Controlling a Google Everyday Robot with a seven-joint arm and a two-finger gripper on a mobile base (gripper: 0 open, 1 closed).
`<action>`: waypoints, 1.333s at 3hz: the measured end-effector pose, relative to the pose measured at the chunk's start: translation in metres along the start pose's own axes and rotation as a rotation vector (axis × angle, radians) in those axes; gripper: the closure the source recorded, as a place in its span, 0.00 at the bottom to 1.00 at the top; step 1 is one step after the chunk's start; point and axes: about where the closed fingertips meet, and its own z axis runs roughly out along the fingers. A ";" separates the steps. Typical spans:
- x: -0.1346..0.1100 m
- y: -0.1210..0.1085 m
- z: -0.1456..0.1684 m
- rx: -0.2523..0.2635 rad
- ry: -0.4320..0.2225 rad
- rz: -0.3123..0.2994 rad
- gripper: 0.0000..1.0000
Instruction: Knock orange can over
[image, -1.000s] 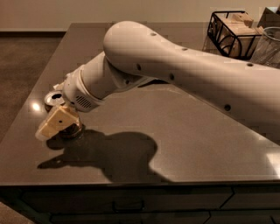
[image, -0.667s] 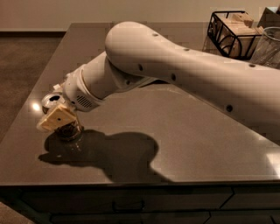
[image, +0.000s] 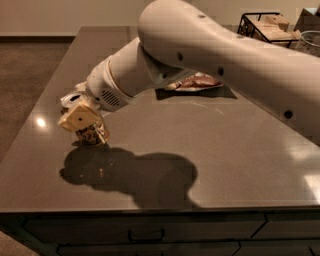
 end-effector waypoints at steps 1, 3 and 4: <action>0.014 -0.012 -0.028 0.004 0.121 -0.001 1.00; 0.072 -0.021 -0.070 -0.011 0.408 -0.038 1.00; 0.084 -0.024 -0.088 0.006 0.494 -0.054 0.82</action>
Offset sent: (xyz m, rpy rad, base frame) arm 0.0189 -0.1211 -0.0281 -0.5112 0.0390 0.0324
